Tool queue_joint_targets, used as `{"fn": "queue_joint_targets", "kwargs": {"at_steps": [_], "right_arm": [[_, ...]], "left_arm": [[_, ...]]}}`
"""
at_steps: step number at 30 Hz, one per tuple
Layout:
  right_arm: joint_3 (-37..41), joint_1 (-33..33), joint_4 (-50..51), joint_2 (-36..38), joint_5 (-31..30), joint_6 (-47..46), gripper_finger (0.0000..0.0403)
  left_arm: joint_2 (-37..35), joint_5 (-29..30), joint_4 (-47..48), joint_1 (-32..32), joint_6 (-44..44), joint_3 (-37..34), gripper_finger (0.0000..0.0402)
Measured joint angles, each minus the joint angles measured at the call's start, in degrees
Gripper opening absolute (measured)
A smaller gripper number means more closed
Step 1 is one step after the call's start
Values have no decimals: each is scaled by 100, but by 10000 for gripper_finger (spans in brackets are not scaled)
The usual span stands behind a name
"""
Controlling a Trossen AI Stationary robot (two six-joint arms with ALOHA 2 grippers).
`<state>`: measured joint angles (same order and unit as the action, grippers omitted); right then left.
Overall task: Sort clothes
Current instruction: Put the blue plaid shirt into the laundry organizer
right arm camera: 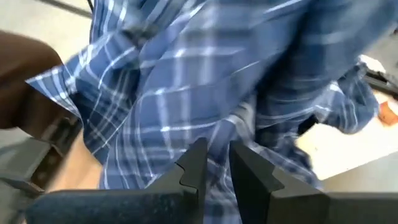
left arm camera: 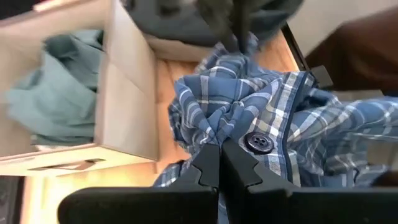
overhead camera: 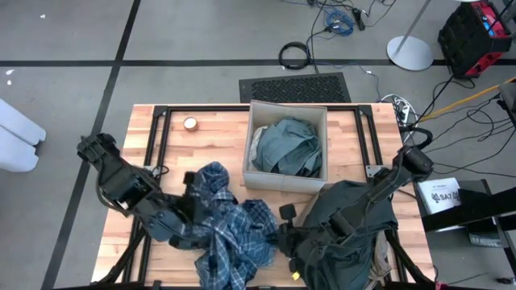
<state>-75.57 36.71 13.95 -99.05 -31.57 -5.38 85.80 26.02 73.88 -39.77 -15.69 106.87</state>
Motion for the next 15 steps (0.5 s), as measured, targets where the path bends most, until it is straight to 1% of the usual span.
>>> {"fn": "queue_joint_targets", "kwargs": {"at_steps": [3, 7, 11, 15], "right_arm": [[0, -2, -124, -183, -123, 408, 63], [1, 52, -17, -207, -735, 476, 91], [-59, 221, 491, 63, -1173, -60, 129], [-344, 407, 960, 418, -1249, -824, 165]], "left_arm": [[-226, 159, -3, 0, -5, 2, 2], [-488, 317, -3, 0, -36, 2, 2], [-745, 483, 38, 0, -48, 2, 2], [-903, 618, 6, 0, -51, 2, 2]]}}
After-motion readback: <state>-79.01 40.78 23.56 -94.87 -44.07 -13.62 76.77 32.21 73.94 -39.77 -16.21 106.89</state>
